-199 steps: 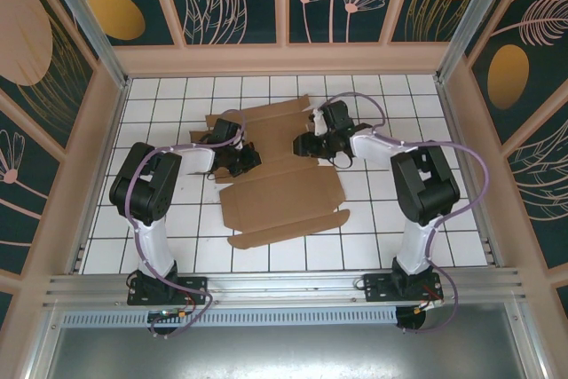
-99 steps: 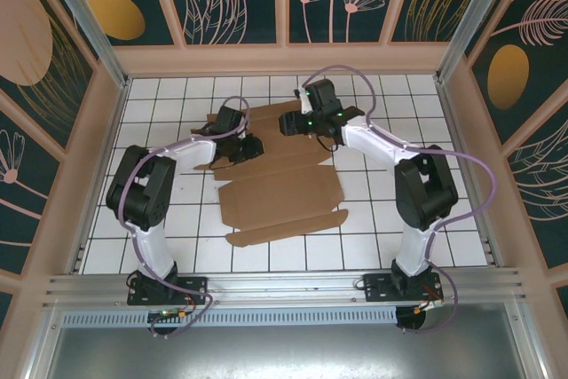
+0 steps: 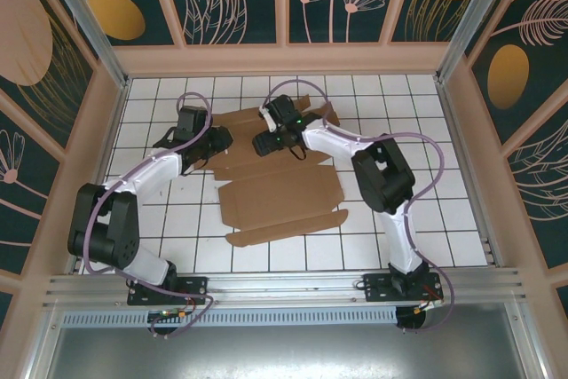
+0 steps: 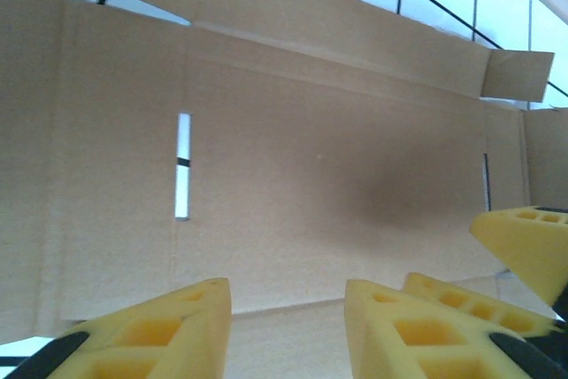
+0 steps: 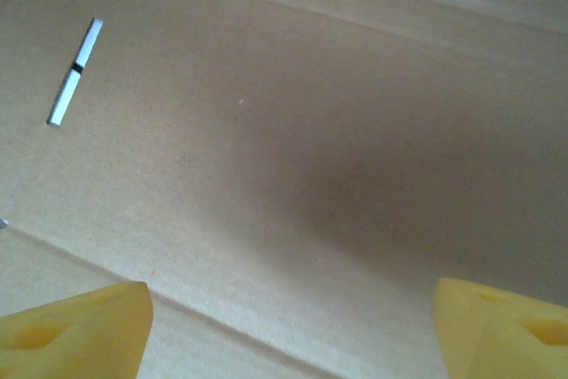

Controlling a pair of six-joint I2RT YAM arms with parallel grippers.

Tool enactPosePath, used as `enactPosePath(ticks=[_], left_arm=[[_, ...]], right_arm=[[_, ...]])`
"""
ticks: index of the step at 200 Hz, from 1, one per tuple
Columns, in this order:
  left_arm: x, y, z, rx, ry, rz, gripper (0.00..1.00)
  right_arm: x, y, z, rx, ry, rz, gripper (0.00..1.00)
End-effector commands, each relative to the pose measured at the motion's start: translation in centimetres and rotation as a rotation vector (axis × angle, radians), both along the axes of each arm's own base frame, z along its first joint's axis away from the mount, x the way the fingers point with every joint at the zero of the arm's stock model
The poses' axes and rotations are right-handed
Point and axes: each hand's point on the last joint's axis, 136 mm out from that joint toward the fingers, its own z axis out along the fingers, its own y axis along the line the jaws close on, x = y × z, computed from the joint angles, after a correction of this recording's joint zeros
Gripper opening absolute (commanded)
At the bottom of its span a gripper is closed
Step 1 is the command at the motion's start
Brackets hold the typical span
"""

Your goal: Fold the paper box

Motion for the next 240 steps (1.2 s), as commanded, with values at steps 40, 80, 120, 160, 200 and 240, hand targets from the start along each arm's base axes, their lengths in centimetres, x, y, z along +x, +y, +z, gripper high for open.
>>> enactPosePath(ticks=[40,80,120,160,200,240], left_arm=[[0.4,0.3,0.7,0.000,-0.025,0.006,0.55],[1.6,1.7,0.7,-0.009,-0.020,0.052,0.62],[3.3,4.6,-0.6,0.008,0.012,0.120,0.63],[7.7,4.2,-1.4,0.058,0.043,0.057,0.61],[11.9,3.2,-3.1,0.077,0.081,0.007,0.61],[14.6,2.2,-5.8,0.080,0.125,-0.047,0.61]], right_arm=[[0.0,-0.7,-3.5,-0.162,0.010,0.028,0.99],[0.3,-3.2,-6.7,-0.300,0.028,-0.056,0.98],[-1.4,-4.9,-7.9,-0.270,0.098,-0.099,0.97],[-2.7,-6.1,-8.0,-0.227,0.145,-0.171,0.93],[-3.8,-6.5,-8.4,-0.183,0.190,-0.242,0.90],[-4.1,-6.3,-9.0,-0.175,0.208,-0.236,0.89]])
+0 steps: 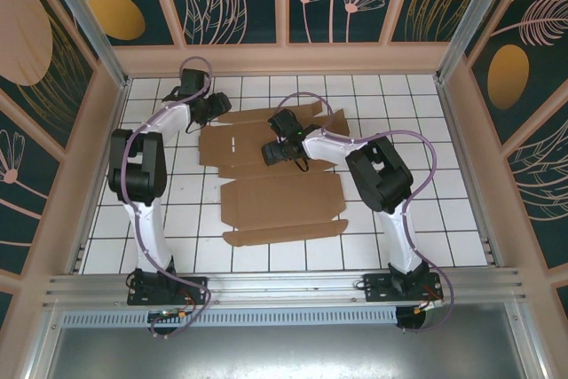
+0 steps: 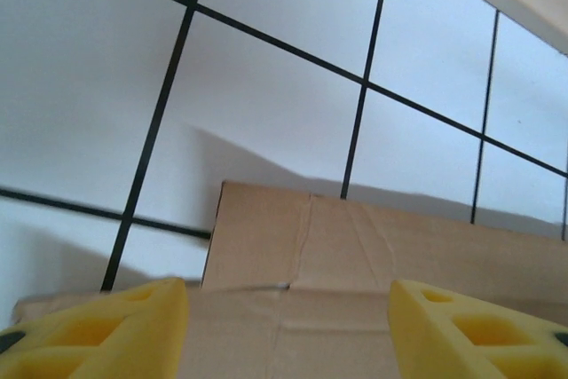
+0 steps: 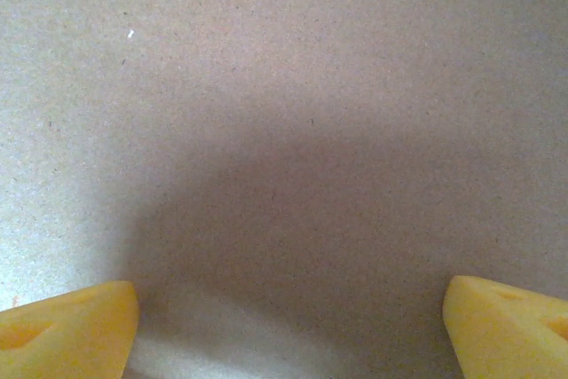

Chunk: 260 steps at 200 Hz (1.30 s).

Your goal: Fold the paper box

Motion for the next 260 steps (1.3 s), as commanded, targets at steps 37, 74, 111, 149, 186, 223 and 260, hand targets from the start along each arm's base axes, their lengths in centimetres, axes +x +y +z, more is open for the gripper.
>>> enactPosePath(ticks=[37,74,111,149,186,223,260], left_arm=[[0.9,-0.1,-3.5,0.054,0.094,-0.048,0.61],[1.1,-0.5,-4.6,0.039,0.100,-0.065,0.61],[1.2,-2.5,-4.4,-0.081,0.071,-0.113,0.58],[1.0,-4.1,-2.1,-0.183,-0.002,-0.151,0.56],[0.8,-5.3,-0.9,-0.261,-0.035,-0.175,0.55],[0.7,-6.7,-1.3,-0.251,-0.044,-0.211,0.54],[1.2,-7.6,-1.5,-0.199,-0.053,-0.232,0.54]], right_arm=[[-3.5,-2.9,-4.5,-0.090,0.178,-0.050,0.88],[-3.9,-2.7,-4.7,-0.099,0.179,-0.040,0.88],[-4.1,-3.0,-5.5,-0.158,0.177,-0.027,0.86],[-4.3,-2.9,-6.0,-0.164,0.187,-0.021,0.85],[-4.4,-2.7,-6.4,-0.165,0.200,-0.011,0.84],[-4.6,-2.6,-6.8,-0.168,0.210,-0.007,0.84],[-5.0,-2.7,-7.4,-0.175,0.225,-0.002,0.83]])
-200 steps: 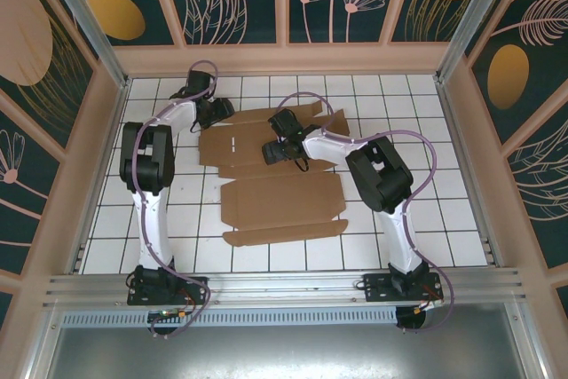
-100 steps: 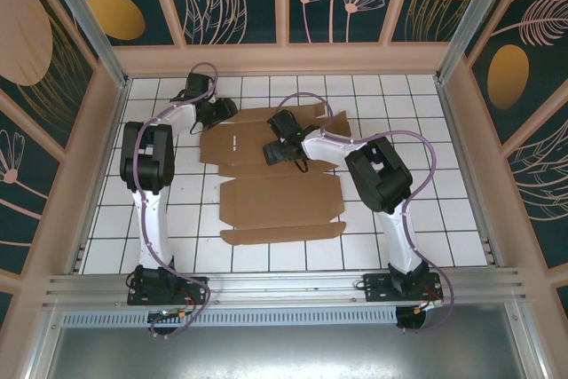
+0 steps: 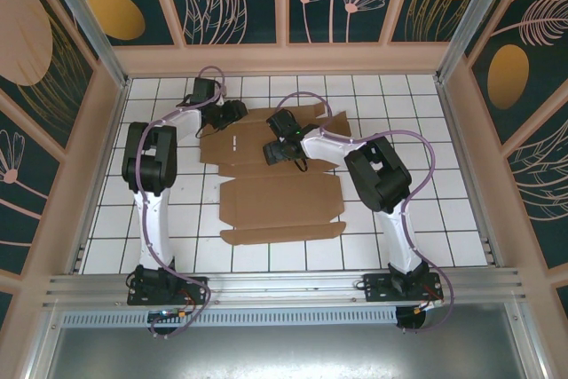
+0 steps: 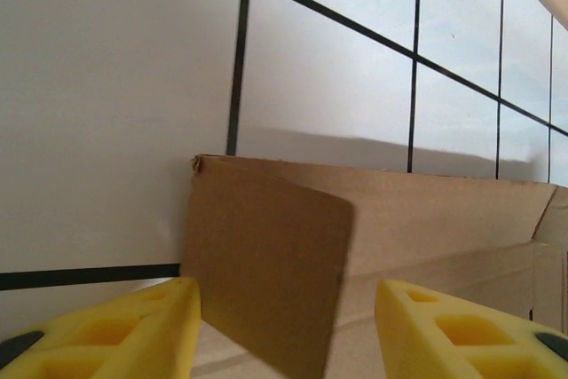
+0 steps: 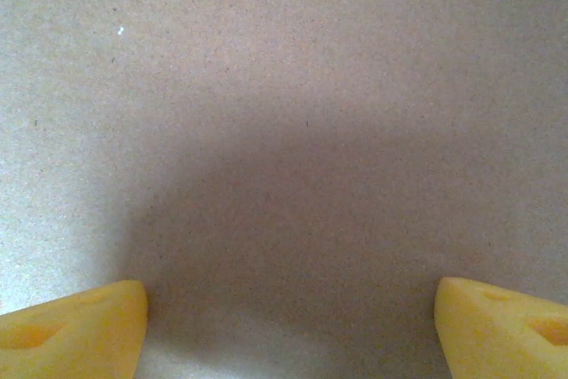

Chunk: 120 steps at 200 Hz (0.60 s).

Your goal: Fold the paper box

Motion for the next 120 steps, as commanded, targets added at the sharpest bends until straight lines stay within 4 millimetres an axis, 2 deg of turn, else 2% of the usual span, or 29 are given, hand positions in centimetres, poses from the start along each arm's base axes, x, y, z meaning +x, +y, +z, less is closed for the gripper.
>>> enactPosePath(ticks=[1,36,53,70,89,105,120], left_arm=[[0.9,-1.3,2.2,0.014,-0.070,-0.036,0.54],[0.9,-2.1,1.1,0.038,-0.047,-0.058,0.53],[1.1,-1.3,2.6,0.082,-0.081,-0.041,0.53],[1.1,1.1,5.0,0.109,-0.118,0.015,0.54],[0.1,5.2,6.7,0.146,-0.129,0.125,0.55],[-1.6,8.3,6.8,0.182,-0.119,0.195,0.56],[-3.5,10.7,5.8,0.229,-0.087,0.241,0.58]], right_arm=[[-4.9,-2.5,-7.2,-0.138,0.224,0.017,0.83],[-5.2,-2.6,-7.6,-0.145,0.233,0.019,0.83],[-5.3,-2.9,-7.7,-0.155,0.235,0.017,0.83],[-5.4,-3.0,-8.0,-0.154,0.242,0.020,0.83],[-5.6,-3.0,-8.1,-0.143,0.252,0.023,0.83],[-5.6,-2.8,-8.1,-0.132,0.254,0.025,0.83],[-5.6,-2.7,-8.1,-0.128,0.251,0.031,0.83]])
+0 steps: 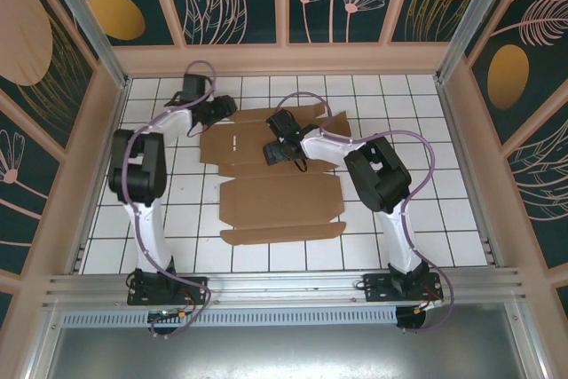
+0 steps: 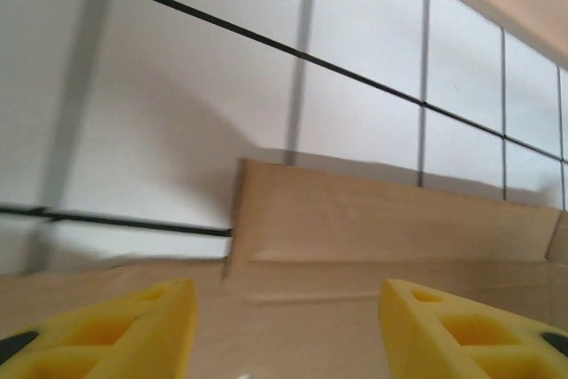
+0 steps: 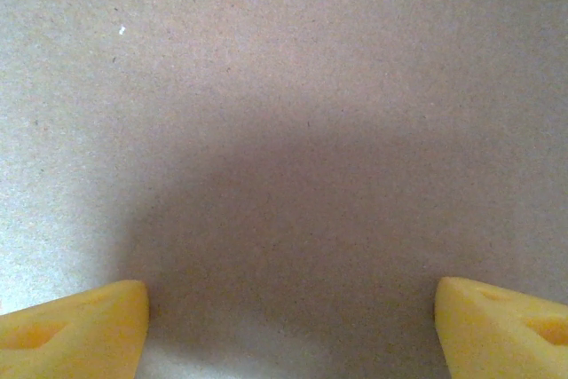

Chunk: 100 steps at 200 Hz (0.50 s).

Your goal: Fold the paper box

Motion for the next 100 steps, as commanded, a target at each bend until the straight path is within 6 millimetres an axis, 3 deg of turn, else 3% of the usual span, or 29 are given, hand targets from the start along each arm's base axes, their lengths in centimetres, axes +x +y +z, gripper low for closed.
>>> enactPosePath(ticks=[1,14,37,100], left_arm=[[-1.9,4.9,1.0,0.091,-0.010,0.115,0.58],[-3.3,6.5,-0.5,0.126,0.043,0.139,0.58],[-5.2,7.3,-2.7,0.148,0.103,0.123,0.58],[-6.3,4.1,-6.2,0.018,0.163,-0.051,0.53]], right_arm=[[-5.6,-2.7,-8.1,-0.128,0.254,0.030,0.83],[-5.6,-2.7,-8.1,-0.127,0.253,0.035,0.83],[-5.8,-2.6,-8.3,-0.120,0.259,0.045,0.83],[-6.2,-2.5,-8.7,-0.105,0.276,0.054,0.83]])
